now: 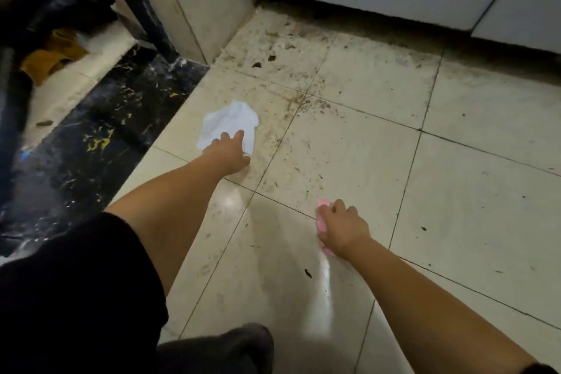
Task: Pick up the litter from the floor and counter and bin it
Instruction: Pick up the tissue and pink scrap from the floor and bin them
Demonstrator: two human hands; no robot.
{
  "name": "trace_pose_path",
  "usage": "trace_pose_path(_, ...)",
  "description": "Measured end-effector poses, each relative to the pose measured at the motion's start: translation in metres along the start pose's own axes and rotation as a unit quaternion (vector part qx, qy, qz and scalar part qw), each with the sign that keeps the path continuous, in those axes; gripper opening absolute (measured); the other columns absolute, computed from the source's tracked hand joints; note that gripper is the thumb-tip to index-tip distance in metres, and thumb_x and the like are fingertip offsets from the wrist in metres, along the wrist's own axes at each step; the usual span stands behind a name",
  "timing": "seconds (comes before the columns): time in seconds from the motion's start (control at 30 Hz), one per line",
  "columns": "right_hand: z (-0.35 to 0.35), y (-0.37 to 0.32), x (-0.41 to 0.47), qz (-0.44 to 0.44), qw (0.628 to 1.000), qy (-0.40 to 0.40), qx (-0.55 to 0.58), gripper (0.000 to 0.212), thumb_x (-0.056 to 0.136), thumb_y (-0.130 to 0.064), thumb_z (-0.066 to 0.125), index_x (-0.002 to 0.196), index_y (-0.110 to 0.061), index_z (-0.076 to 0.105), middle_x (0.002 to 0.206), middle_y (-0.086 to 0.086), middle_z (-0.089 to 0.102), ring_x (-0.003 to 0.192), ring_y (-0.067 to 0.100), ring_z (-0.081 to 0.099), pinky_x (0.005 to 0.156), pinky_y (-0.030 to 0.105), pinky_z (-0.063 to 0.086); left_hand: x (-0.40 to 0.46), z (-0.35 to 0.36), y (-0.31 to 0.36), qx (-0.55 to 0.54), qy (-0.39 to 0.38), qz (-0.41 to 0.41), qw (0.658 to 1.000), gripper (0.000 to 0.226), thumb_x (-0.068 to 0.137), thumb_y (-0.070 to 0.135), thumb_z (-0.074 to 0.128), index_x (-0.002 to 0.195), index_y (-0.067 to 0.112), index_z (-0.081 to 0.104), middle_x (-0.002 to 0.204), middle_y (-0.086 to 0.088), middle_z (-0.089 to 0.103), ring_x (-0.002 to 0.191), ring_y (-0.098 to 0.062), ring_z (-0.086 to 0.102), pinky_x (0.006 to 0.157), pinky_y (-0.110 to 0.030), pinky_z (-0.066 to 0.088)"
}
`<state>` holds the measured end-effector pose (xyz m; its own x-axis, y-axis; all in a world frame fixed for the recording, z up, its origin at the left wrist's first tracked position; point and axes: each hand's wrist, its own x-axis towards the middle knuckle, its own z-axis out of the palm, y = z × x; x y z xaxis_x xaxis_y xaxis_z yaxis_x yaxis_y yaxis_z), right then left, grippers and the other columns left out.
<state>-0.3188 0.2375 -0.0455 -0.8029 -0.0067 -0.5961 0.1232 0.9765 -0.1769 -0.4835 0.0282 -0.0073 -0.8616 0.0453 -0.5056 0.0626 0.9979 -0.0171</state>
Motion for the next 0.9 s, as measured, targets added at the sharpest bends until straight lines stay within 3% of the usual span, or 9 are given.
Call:
trace_pose_path(0.13, 0.004, -0.003, 0.008, 0.032, 0.999, 0.006, -0.018, 0.055, 0.084, -0.012, 0.062, 0.133, -0.010, 0.036, 0.125, 0.014, 0.043, 0.107, 0.032, 0.047, 0.080, 0.037, 0.052, 0.044, 0.014, 0.003, -0.042, 0.011, 0.012, 0.999, 0.067, 0.094, 0.040, 0.044, 0.150, 0.022, 0.011, 0.147, -0.017, 0.028, 0.131, -0.039, 0.036, 0.101, -0.048, 0.039)
trace_pose_path(0.27, 0.010, -0.012, 0.006, 0.062, 0.997, 0.043, -0.032, 0.037, 0.095, -0.014, 0.045, 0.131, -0.009, 0.041, 0.126, 0.015, 0.047, 0.110, 0.033, 0.047, 0.084, 0.036, 0.050, 0.072, 0.027, -0.006, -0.055, 0.023, -0.007, 0.998, 0.069, 0.091, 0.040, 0.049, 0.147, 0.020, 0.016, 0.145, -0.016, 0.027, 0.131, -0.037, 0.034, 0.100, -0.049, 0.040)
trace_pose_path(0.43, 0.019, -0.017, 0.009, 0.089, 0.994, 0.059, 0.004, 0.030, 0.098, -0.015, 0.043, 0.126, -0.007, 0.049, 0.120, 0.014, 0.052, 0.105, 0.030, 0.053, 0.086, 0.035, 0.047, 0.083, 0.033, -0.009, -0.048, 0.058, 0.007, 0.997, 0.039, 0.088, 0.011, 0.051, 0.126, 0.009, 0.041, 0.130, -0.017, 0.047, 0.125, -0.035, 0.044, 0.097, -0.045, 0.042)
trace_pose_path(0.53, 0.013, -0.016, 0.012, 0.099, 0.995, 0.026, 0.015, 0.028, 0.093, -0.003, 0.045, 0.120, -0.002, 0.054, 0.113, 0.014, 0.058, 0.098, 0.027, 0.060, 0.088, 0.033, 0.053, 0.076, 0.036, -0.011, -0.031, 0.031, 0.029, 0.999, 0.038, 0.090, 0.012, 0.050, 0.128, 0.009, 0.047, 0.130, -0.017, 0.048, 0.124, -0.034, 0.047, 0.100, -0.043, 0.042)
trace_pose_path(0.67, -0.016, -0.008, 0.009, 0.070, 0.997, 0.023, 0.007, 0.035, 0.088, 0.000, 0.055, 0.122, -0.001, 0.051, 0.118, 0.015, 0.056, 0.102, 0.025, 0.060, 0.091, 0.031, 0.052, 0.053, 0.028, -0.018, -0.116, 0.014, 0.053, 0.992, 0.036, 0.093, 0.009, 0.046, 0.128, 0.002, 0.050, 0.134, -0.022, 0.042, 0.118, -0.038, 0.049, 0.100, -0.040, 0.041)
trace_pose_path(0.73, -0.037, -0.006, 0.007, 0.050, 0.998, 0.036, 0.014, 0.036, 0.086, 0.000, 0.059, 0.121, -0.001, 0.051, 0.118, 0.015, 0.055, 0.102, 0.026, 0.060, 0.092, 0.032, 0.052, 0.033, 0.013, -0.020, -0.160, 0.032, 0.058, 0.985, 0.034, 0.092, 0.007, 0.050, 0.124, -0.002, 0.052, 0.130, -0.022, 0.044, 0.112, -0.037, 0.050, 0.100, -0.036, 0.039)
trace_pose_path(0.83, -0.075, -0.015, 0.007, 0.007, 0.996, 0.073, 0.047, 0.023, 0.089, -0.004, 0.057, 0.111, 0.000, 0.056, 0.116, 0.018, 0.056, 0.099, 0.032, 0.060, 0.089, 0.036, 0.051, -0.006, -0.021, -0.025, -0.198, 0.074, 0.047, 0.976, 0.032, 0.088, 0.009, 0.058, 0.118, -0.001, 0.055, 0.110, -0.017, 0.042, 0.083, -0.030, 0.047, 0.092, -0.037, 0.044)
trace_pose_path(0.9, -0.099, -0.028, 0.002, -0.041, 0.994, 0.083, 0.057, 0.028, 0.084, -0.006, 0.066, 0.111, -0.001, 0.057, 0.116, 0.016, 0.056, 0.098, 0.031, 0.061, 0.088, 0.035, 0.051, -0.036, -0.042, -0.035, -0.212, 0.114, 0.019, 0.970, 0.026, 0.089, 0.006, 0.051, 0.114, 0.001, 0.057, 0.113, -0.018, 0.046, 0.081, -0.030, 0.048, 0.086, -0.037, 0.046)
